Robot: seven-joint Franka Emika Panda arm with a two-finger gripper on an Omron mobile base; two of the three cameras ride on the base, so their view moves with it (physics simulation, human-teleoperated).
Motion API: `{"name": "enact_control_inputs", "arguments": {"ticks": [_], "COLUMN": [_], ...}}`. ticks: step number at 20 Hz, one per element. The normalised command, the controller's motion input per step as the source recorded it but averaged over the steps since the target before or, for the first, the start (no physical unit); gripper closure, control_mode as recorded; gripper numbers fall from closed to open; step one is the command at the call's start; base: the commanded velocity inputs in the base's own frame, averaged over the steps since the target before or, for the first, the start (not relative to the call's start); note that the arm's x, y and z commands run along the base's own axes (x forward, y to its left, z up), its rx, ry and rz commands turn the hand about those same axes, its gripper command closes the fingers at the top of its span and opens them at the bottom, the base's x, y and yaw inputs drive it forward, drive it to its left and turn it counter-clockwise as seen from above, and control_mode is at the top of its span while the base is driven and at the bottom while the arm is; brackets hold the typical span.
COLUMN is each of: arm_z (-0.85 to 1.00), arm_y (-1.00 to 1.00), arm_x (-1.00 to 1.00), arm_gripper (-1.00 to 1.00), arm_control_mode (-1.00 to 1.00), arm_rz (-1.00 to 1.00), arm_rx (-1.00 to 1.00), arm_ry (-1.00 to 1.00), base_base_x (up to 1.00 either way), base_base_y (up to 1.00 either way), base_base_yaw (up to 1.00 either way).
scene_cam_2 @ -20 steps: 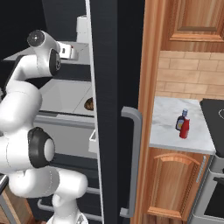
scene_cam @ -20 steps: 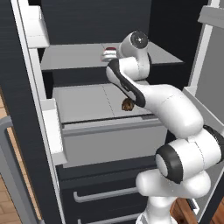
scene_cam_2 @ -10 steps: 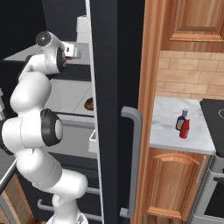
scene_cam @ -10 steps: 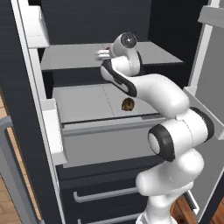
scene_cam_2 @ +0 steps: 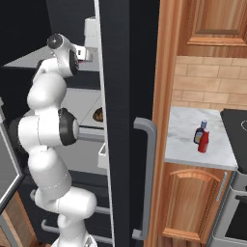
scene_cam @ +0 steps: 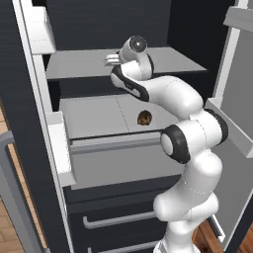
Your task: Place the ketchup and condiment bottle from the counter to the top shelf of the fridge. If the existing items in the fridge are on the top shelf, move them to other shelves.
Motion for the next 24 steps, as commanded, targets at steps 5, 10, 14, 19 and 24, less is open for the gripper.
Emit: {"name": "enact_control_inputs", "arguments": {"ticks": [5,10,14,19,24], "arm_z": [0.00,0.00,0.14,0.42,0.18], "arm_y": [0.00,0.00,0.00,0.00,0.00], "arm_x": [-0.02,-0.56,-1.00,-1.00,-1.00], "arm_gripper": [1.00,1.00,1.00,1.00,1.00], "arm_control_mode": [-1.00,-1.00,-1.00,-1.00,-1.00], "arm_rz": [0.00,0.00,0.08,0.05,0.01], "arm_rx": [0.00,0.00,0.03,0.00,0.00], "arm_ry": [0.00,-0.17,-0.69,-0.58,-0.08], "base_base_x": [0.00,0.00,0.00,0.00,0.00], "base_base_y": [0.00,0.00,0.00,0.00,0.00], "base_base_yaw": [0.00,0.00,0.00,0.00,0.00]}}
